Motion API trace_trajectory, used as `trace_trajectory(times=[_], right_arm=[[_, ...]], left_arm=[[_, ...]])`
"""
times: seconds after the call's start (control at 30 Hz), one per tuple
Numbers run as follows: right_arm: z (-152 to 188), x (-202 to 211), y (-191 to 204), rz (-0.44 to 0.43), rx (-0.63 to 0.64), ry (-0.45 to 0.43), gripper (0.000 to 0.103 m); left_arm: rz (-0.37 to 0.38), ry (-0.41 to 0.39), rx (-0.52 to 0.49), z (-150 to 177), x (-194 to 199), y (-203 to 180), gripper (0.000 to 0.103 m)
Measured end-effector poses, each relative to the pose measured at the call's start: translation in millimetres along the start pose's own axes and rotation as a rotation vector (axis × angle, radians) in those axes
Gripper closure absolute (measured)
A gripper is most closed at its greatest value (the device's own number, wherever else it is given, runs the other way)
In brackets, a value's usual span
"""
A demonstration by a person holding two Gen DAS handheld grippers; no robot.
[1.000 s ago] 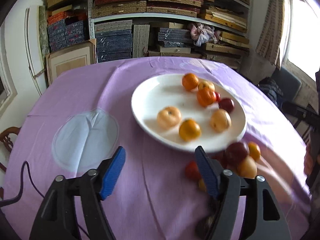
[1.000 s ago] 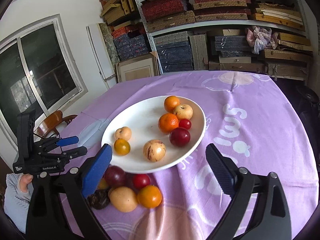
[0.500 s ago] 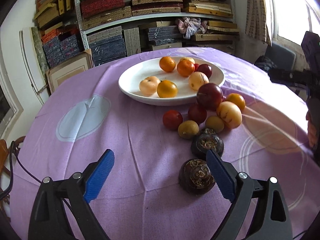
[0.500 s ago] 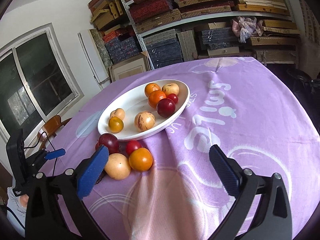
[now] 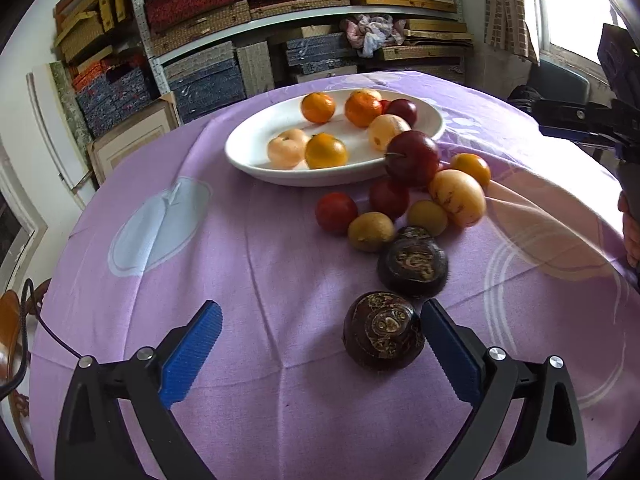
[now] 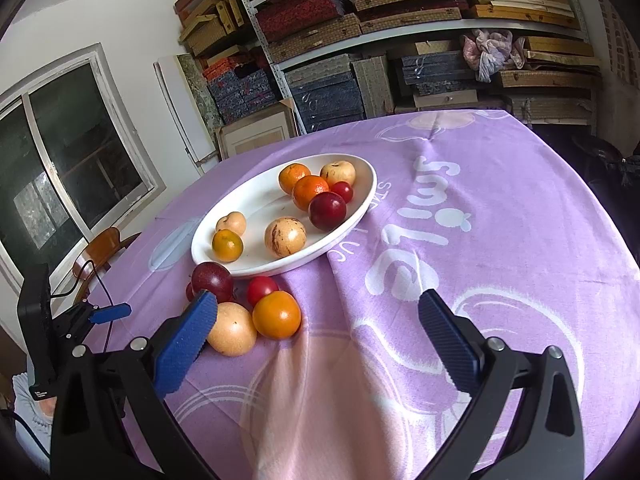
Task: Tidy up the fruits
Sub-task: 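Close the left tool around a dark brown round fruit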
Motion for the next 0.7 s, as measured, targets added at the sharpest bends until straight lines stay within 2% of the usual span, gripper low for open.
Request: trace_trajectory(times=[0.1,0.2,0.43,0.7], right_arm=[[0,0,0,-0.001,0.002,0.000,0.004],[0,-1,1,-0.004,0.007,0.005,0.004],[3,-3,8,-0.006,0.040,0.013,0.004],[11,-7,18,-0.004,0.093,0.032,0.004]], left_arm=[[-0.053,-0.001,0.052,1,2,20,0.003],[-0.049,0.002,0.114,4,3,30,0.003],[-0.045,-0.014,-0.012,-4,5,6,0.003],[-0.002,0.001,0.048,-6,-5,15,0.007]])
Point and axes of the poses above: each gripper's, at about its wrist camera, not at the fingertips, and x roughly against the way its jaws point, y to its left, z to its underside, the point moved 10 cm from there along -x, roughly the way its jaws point, and after that the axes turned 10 degrees about z, right-handed, at the moved point
